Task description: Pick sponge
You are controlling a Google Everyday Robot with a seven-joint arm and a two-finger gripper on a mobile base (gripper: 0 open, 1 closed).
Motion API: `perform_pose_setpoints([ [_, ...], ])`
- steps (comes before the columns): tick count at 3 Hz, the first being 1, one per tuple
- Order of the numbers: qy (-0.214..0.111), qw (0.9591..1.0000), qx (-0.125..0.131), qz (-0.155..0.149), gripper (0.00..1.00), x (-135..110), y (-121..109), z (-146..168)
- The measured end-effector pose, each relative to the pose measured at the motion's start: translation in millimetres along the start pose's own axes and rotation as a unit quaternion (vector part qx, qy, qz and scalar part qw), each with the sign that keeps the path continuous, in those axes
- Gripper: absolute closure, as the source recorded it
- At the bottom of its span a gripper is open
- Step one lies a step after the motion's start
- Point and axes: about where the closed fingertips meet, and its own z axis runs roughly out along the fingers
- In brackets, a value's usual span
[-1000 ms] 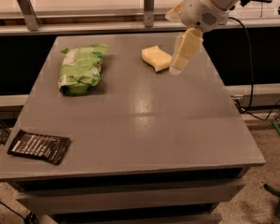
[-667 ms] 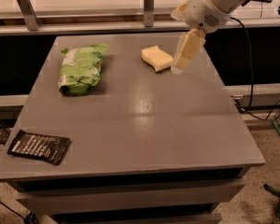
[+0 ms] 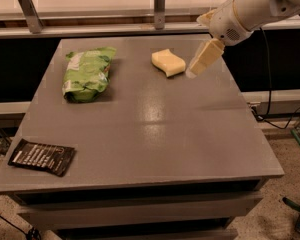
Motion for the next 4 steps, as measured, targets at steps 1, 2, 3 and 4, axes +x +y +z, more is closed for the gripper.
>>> perform_pose_setpoints([
  [1, -0.03, 0.999, 0.004, 0.034, 0.0, 11.1, -13.0, 14.6],
  [2, -0.057, 0.9952, -0.02, 0.077, 0.0, 20.9, -25.3, 51.0],
  [3, -0.063, 0.9907, -0.046, 0.112, 0.0, 30.7, -26.9, 81.0],
  [4, -0.065, 0.9868, -0.068, 0.132, 0.0, 36.9, -26.4, 106.2],
])
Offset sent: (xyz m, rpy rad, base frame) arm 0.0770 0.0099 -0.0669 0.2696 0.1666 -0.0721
